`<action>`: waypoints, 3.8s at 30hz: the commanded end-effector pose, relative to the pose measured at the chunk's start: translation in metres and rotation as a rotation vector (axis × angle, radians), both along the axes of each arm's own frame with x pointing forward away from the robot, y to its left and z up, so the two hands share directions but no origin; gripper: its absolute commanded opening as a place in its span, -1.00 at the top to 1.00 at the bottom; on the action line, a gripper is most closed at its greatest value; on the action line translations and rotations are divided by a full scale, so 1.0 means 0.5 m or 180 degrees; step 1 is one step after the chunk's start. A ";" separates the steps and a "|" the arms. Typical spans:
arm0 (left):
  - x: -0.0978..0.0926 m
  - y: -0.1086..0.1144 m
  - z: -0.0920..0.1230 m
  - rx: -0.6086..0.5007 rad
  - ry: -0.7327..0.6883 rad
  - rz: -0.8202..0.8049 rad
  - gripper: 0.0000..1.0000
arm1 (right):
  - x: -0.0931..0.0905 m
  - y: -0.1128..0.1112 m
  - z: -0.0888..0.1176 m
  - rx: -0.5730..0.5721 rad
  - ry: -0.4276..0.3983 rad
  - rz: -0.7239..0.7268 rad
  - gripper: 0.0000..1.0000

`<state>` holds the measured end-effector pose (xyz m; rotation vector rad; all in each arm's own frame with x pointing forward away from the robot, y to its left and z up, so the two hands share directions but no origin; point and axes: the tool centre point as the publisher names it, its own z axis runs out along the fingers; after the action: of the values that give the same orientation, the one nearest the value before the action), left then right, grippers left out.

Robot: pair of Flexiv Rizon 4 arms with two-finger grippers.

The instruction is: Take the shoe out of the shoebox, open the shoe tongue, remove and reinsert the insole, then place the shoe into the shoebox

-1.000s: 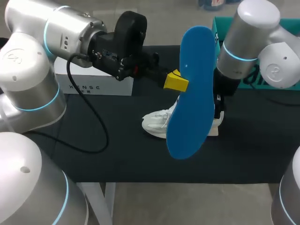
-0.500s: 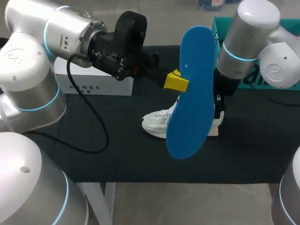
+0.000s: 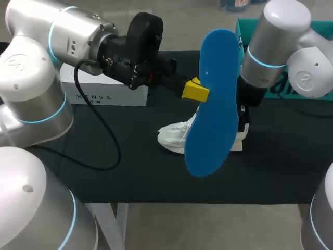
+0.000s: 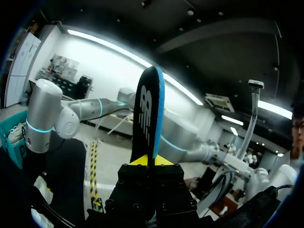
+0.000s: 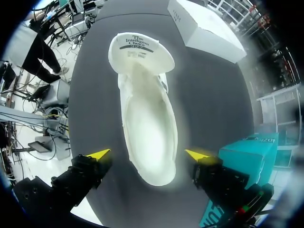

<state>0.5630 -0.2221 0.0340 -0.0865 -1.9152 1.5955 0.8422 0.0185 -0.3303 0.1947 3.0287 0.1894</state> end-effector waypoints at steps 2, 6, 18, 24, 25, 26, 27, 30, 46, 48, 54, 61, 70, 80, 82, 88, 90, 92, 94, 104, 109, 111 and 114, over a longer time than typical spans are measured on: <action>-0.001 -0.001 -0.001 -0.0004 0.0002 0.0000 1.00 | 0.001 0.001 -0.002 -0.0005 -0.0001 0.0001 -1.00; -0.001 -0.001 -0.001 -0.0004 0.0002 0.0000 1.00 | 0.001 0.001 -0.002 -0.0005 -0.0001 0.0001 -1.00; -0.001 -0.001 -0.001 -0.0004 0.0002 0.0000 1.00 | 0.001 0.001 -0.002 -0.0005 -0.0001 0.0001 -1.00; -0.001 -0.001 -0.001 -0.0004 0.0002 0.0000 1.00 | 0.024 0.003 -0.003 -0.0060 -0.0049 0.0031 -1.00; -0.001 -0.001 -0.001 -0.0004 0.0002 0.0000 1.00 | 0.031 0.006 -0.002 -0.0066 -0.0064 0.0041 -1.00; -0.001 -0.001 -0.001 -0.0004 0.0002 0.0000 1.00 | 0.038 0.009 -0.001 -0.0086 -0.0085 0.0046 -1.00; -0.001 -0.001 -0.001 -0.0004 0.0002 0.0000 1.00 | 0.044 0.013 0.000 -0.0101 -0.0108 0.0056 -1.00; -0.001 -0.001 -0.001 -0.0004 0.0002 0.0000 1.00 | 0.064 0.024 0.002 -0.0112 -0.0152 0.0054 -1.00; -0.001 -0.001 -0.001 -0.0004 0.0002 0.0000 1.00 | 0.110 0.055 -0.032 -0.0119 -0.0152 0.0075 -1.00; -0.001 -0.001 -0.001 -0.0004 0.0002 0.0000 1.00 | 0.110 0.055 -0.032 -0.0119 -0.0152 0.0075 -1.00; -0.001 -0.001 -0.001 -0.0004 0.0002 0.0000 1.00 | 0.110 0.055 -0.032 -0.0119 -0.0152 0.0075 -1.00; -0.001 -0.001 -0.001 -0.0004 0.0002 0.0000 1.00 | 0.105 0.061 -0.047 -0.0089 -0.0165 0.0063 -1.00; -0.001 -0.001 -0.001 -0.0004 0.0002 0.0000 1.00 | 0.116 0.105 -0.094 -0.0100 -0.0233 0.0052 -1.00; -0.001 -0.001 -0.001 -0.0004 0.0002 0.0000 1.00 | 0.137 0.111 -0.106 -0.0168 -0.0222 0.0038 -0.84; -0.001 -0.001 -0.001 -0.0004 0.0002 0.0000 1.00 | 0.132 0.108 -0.106 -0.0170 -0.0176 0.0023 -0.19; -0.001 -0.001 -0.001 -0.0004 0.0002 0.0000 1.00 | 0.115 0.104 -0.104 -0.0165 -0.0099 0.0031 0.77; -0.001 -0.001 -0.001 -0.0004 0.0002 0.0000 1.00 | 0.112 0.108 -0.106 -0.0175 -0.0059 0.0086 1.00; -0.001 -0.001 -0.001 -0.0004 0.0002 0.0000 1.00 | 0.107 0.111 -0.108 -0.0160 -0.0018 0.0187 1.00; -0.001 -0.001 -0.001 -0.0004 0.0002 0.0000 1.00 | 0.107 0.111 -0.108 -0.0160 -0.0018 0.0187 1.00; -0.001 -0.001 -0.001 -0.0004 0.0002 0.0000 1.00 | 0.107 0.111 -0.108 -0.0160 -0.0018 0.0187 1.00; -0.001 -0.001 -0.001 -0.0004 0.0002 0.0000 1.00 | 0.107 0.111 -0.108 -0.0160 -0.0018 0.0187 1.00; -0.001 -0.001 -0.001 -0.0004 0.0002 0.0000 1.00 | 0.107 0.111 -0.108 -0.0160 -0.0018 0.0187 1.00; -0.001 -0.001 -0.001 -0.0004 0.0002 0.0000 1.00 | 0.107 0.111 -0.108 -0.0160 -0.0018 0.0187 1.00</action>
<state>0.5630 -0.2221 0.0340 -0.0865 -1.9152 1.5955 0.8947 0.0734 -0.3834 0.1012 3.0303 0.1204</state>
